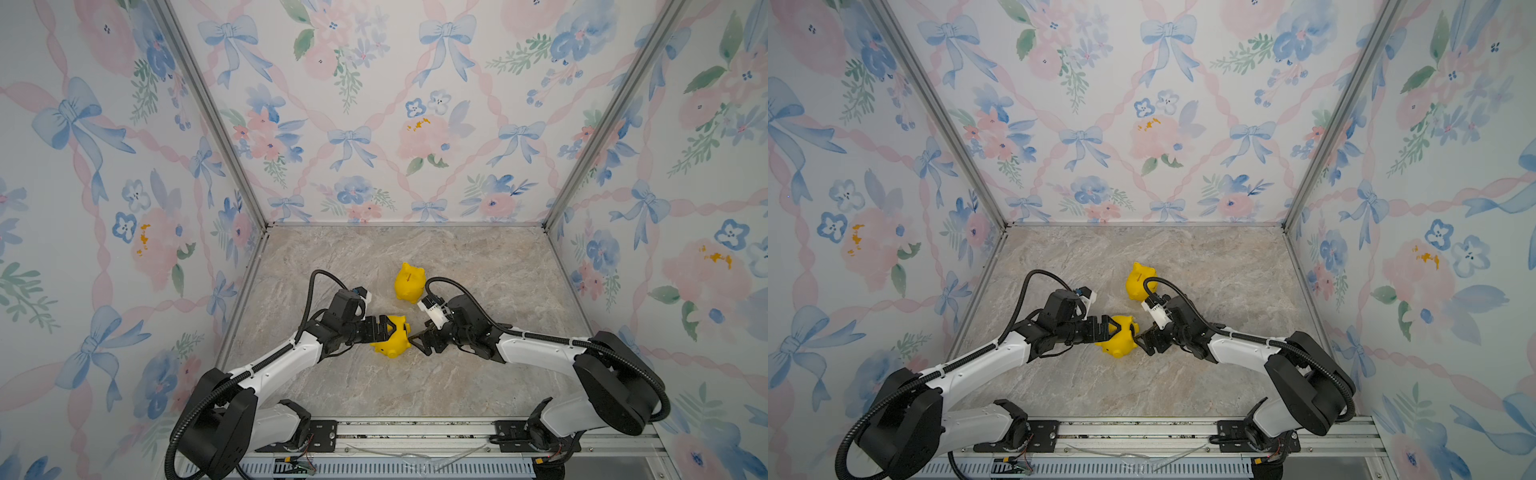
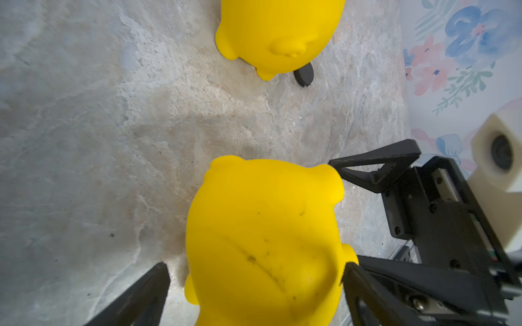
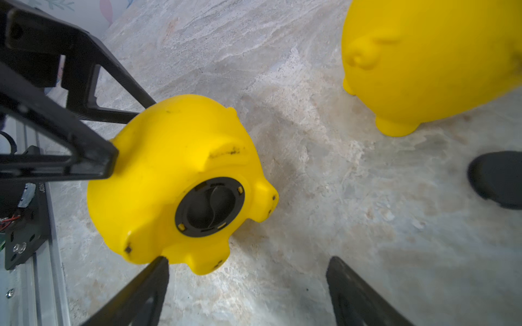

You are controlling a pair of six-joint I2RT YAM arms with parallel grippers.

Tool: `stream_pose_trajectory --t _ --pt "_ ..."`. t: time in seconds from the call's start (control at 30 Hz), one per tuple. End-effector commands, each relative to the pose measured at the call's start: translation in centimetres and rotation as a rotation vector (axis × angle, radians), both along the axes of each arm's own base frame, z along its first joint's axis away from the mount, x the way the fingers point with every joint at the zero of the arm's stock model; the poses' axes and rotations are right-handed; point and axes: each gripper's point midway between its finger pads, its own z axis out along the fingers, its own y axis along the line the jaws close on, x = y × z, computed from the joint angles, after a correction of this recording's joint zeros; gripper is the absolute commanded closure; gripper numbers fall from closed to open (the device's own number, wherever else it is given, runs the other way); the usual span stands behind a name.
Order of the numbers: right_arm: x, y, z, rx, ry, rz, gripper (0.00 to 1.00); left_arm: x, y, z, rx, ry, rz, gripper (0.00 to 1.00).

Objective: Open piggy banks
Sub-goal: Adjust the piggy bank at the center of the board.

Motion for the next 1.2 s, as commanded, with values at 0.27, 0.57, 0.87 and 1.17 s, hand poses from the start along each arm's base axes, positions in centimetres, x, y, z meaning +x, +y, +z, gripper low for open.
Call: stream_pose_trajectory --t 0.27,0.57,0.87,1.17 --pt "-0.5 0.5 -0.5 0.004 0.002 0.007 0.10 0.2 0.4 -0.9 0.050 0.032 -0.036 0.04" --pt "-0.2 -1.1 -0.1 0.050 0.014 -0.026 0.14 -0.2 0.9 -1.6 -0.011 0.054 -0.054 0.08" --pt "-0.1 -0.9 1.5 0.230 0.085 -0.016 0.29 -0.4 1.5 -2.1 -0.097 0.079 -0.037 0.09" --pt "0.4 0.5 1.7 0.282 0.108 -0.008 0.42 -0.5 2.3 -2.3 -0.158 0.099 -0.018 0.09"
